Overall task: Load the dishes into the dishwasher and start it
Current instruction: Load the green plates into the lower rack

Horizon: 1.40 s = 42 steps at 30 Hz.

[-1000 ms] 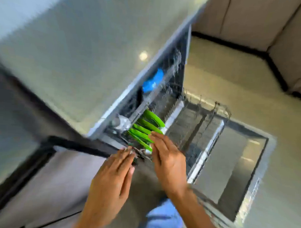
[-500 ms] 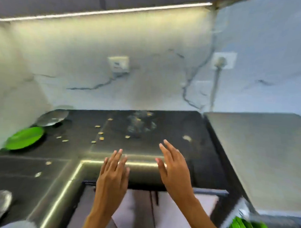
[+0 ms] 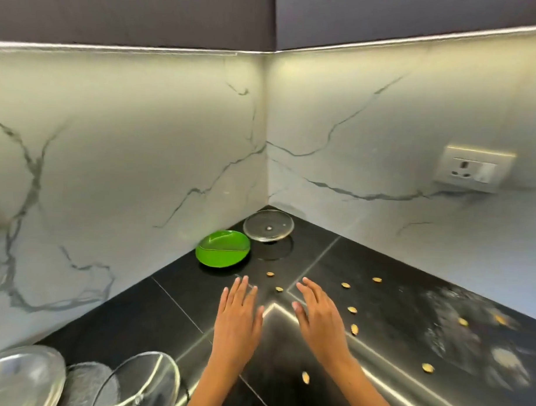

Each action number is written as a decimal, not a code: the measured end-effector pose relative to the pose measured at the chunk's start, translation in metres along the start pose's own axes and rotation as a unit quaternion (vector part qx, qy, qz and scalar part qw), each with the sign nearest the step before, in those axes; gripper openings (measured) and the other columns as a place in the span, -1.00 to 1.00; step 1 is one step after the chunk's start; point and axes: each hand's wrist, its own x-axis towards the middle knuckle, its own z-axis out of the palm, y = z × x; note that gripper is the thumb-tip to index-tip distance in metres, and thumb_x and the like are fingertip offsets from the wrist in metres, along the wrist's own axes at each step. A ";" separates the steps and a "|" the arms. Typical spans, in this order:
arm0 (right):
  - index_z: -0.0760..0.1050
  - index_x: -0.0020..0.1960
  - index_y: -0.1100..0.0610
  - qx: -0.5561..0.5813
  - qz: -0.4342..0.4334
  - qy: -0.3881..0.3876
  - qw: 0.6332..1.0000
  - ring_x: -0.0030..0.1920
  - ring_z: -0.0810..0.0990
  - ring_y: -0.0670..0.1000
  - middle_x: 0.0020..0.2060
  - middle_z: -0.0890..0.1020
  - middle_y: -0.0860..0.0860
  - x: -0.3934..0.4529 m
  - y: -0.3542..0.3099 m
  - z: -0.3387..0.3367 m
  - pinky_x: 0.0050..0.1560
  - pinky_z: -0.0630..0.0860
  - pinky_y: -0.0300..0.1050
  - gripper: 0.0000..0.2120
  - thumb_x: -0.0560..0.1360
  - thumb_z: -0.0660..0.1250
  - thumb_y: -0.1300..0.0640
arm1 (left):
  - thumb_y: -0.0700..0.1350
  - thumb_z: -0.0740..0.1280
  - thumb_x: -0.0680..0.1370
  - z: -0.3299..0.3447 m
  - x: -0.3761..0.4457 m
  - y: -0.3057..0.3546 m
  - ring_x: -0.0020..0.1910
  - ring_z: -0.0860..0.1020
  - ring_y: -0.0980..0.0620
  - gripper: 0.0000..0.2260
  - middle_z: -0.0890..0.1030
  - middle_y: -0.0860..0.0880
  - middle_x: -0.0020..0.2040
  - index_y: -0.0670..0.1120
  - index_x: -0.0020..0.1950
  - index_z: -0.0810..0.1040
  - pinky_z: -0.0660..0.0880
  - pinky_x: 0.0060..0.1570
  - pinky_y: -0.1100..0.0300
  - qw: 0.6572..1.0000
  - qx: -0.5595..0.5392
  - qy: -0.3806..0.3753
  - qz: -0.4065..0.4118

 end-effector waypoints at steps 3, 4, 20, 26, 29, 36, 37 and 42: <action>0.54 0.14 0.16 0.003 0.000 -0.031 1.000 0.11 0.60 0.04 0.14 0.59 0.07 0.048 0.001 0.044 0.06 0.56 -0.08 -0.63 0.47 0.13 0.01 | -0.01 0.16 0.50 0.020 0.054 -0.029 0.23 0.54 -0.13 -0.63 0.59 -0.16 0.20 -0.15 0.11 0.64 0.35 0.30 -0.01 1.000 0.008 -0.006 -0.017; 0.55 0.12 0.16 0.001 -0.001 -0.040 0.999 0.09 0.61 0.04 0.12 0.60 0.08 0.061 0.002 0.057 0.03 0.57 -0.07 -0.64 0.46 0.14 0.02 | -0.03 0.23 0.49 0.028 0.072 -0.040 0.21 0.55 -0.15 -0.68 0.60 -0.17 0.19 -0.15 0.10 0.65 0.40 0.23 -0.08 1.000 0.008 -0.009 -0.026; 0.47 0.25 0.05 0.044 0.018 -0.095 0.994 0.09 0.59 -0.09 0.25 0.50 -0.06 0.097 0.022 0.134 -0.01 0.52 -0.25 -0.62 0.45 0.40 0.14 | -0.15 0.44 0.42 0.116 0.178 -0.129 -0.16 0.62 -0.06 -0.92 0.65 -0.10 -0.18 -0.09 -0.11 0.62 0.46 -0.17 0.17 0.972 0.128 -0.195 -0.027; 0.48 0.21 0.01 0.038 0.000 -0.096 0.995 0.06 0.58 -0.13 0.24 0.49 -0.10 0.093 0.028 0.113 -0.02 0.49 -0.32 -0.68 0.47 0.37 0.14 | -0.37 0.49 -0.26 0.109 0.176 -0.155 -0.67 0.42 -0.07 -0.59 0.41 -0.01 -0.63 -0.09 -0.57 0.41 0.10 -0.69 0.36 0.984 0.080 -0.155 0.037; 0.50 0.19 0.03 0.037 -0.023 -0.085 0.995 0.07 0.59 -0.12 0.22 0.52 -0.08 0.088 0.020 0.092 0.02 0.50 -0.30 -0.66 0.44 0.41 0.20 | -0.39 0.54 -0.13 0.073 0.156 -0.147 -0.56 0.50 -0.09 -0.59 0.53 -0.01 -0.50 -0.10 -0.39 0.58 0.33 -0.64 0.29 0.988 0.092 -0.104 0.065; 0.39 0.32 0.08 0.017 -0.114 -0.046 0.992 0.22 0.49 -0.04 0.29 0.48 -0.02 0.044 0.006 0.024 0.23 0.46 -0.11 -0.39 0.32 0.52 0.16 | -0.31 0.48 0.32 0.011 0.074 -0.085 -0.19 0.55 -0.05 -0.77 0.63 -0.07 -0.15 -0.17 -0.04 0.65 0.49 -0.02 0.10 0.966 -0.022 0.047 0.252; 0.37 0.34 0.08 0.007 -0.116 -0.050 0.992 0.24 0.48 -0.02 0.30 0.47 -0.01 0.033 0.007 0.012 0.26 0.43 -0.07 -0.36 0.32 0.52 0.13 | -0.28 0.37 0.42 0.006 0.064 -0.072 -0.15 0.54 -0.05 -0.83 0.63 -0.08 -0.13 -0.17 -0.01 0.64 0.45 0.07 0.08 0.955 -0.031 0.070 0.286; 0.46 0.23 0.08 -0.002 -0.101 -0.009 0.995 0.19 0.51 -0.06 0.20 0.56 -0.04 -0.058 0.016 -0.055 0.26 0.39 -0.08 -0.70 0.51 0.25 0.06 | -0.23 0.18 0.56 -0.021 0.009 0.011 -0.09 0.51 -0.04 -0.84 0.61 -0.10 -0.09 -0.14 0.10 0.46 0.46 0.02 0.13 0.908 -0.146 0.086 0.383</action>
